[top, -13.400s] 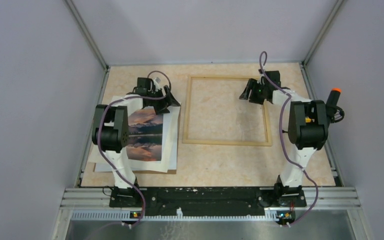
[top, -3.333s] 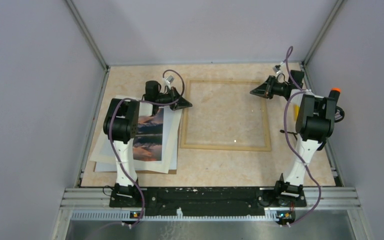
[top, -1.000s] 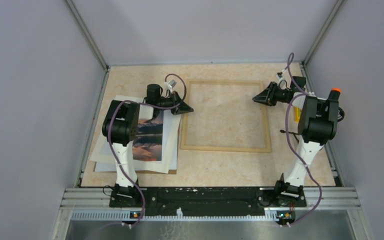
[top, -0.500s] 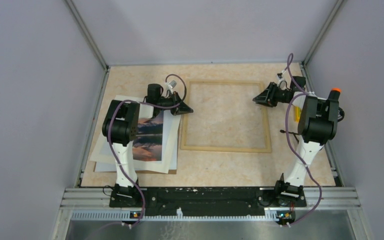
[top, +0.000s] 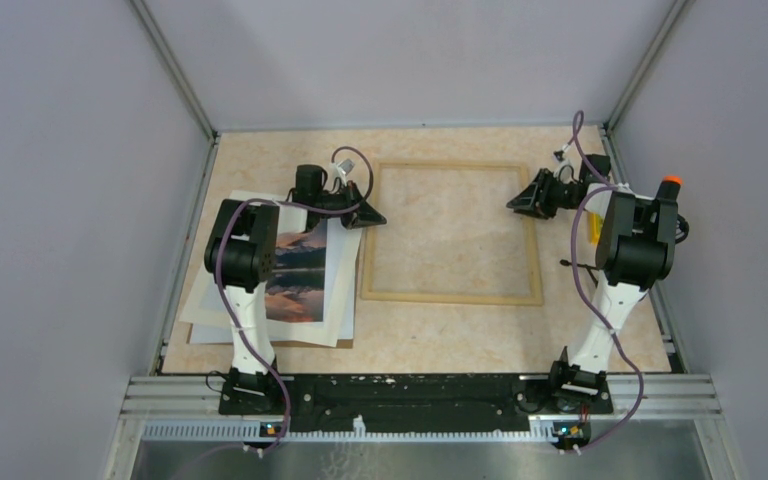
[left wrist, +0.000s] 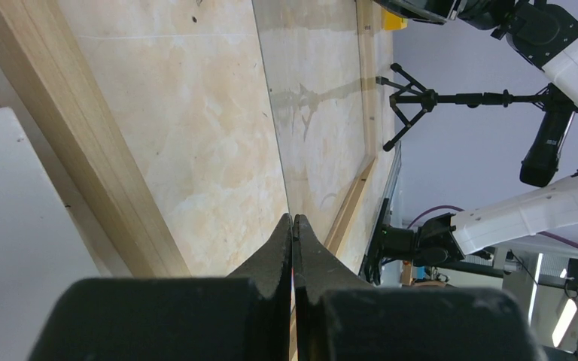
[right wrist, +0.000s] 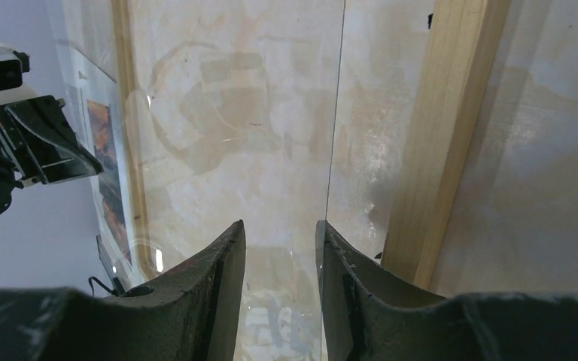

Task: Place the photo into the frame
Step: Place the photo frame item in the photo frame.

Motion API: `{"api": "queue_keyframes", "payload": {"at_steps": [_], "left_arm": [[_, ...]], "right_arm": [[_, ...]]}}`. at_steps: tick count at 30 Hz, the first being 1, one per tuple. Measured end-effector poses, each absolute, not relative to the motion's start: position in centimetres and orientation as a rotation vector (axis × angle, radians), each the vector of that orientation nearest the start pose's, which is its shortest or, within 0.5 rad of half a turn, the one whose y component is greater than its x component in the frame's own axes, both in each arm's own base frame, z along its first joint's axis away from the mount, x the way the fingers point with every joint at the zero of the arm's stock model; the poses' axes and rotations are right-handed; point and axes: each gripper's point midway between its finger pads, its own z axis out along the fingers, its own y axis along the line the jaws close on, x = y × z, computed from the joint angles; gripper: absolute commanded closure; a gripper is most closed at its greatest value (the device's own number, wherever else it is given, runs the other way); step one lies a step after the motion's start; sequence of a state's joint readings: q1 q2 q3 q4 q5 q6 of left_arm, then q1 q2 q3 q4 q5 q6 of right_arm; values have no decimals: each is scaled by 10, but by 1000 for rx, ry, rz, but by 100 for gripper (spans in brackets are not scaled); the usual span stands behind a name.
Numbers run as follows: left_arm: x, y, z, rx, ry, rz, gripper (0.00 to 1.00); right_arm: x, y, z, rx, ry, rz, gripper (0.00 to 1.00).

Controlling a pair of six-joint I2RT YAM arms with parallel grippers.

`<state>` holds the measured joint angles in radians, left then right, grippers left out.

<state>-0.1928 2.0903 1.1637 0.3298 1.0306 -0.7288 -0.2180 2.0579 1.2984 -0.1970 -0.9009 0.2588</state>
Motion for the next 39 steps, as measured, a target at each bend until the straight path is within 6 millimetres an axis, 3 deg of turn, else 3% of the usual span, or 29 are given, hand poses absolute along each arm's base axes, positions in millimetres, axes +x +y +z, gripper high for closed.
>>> {"api": "queue_keyframes", "payload": {"at_steps": [12, 39], "left_arm": [[409, -246, 76, 55, 2314, -1578, 100], [408, -247, 71, 40, 2339, -1577, 100]], "right_arm": [[448, 39, 45, 238, 2394, 1047, 60], [458, 6, 64, 292, 2395, 734, 51]]}}
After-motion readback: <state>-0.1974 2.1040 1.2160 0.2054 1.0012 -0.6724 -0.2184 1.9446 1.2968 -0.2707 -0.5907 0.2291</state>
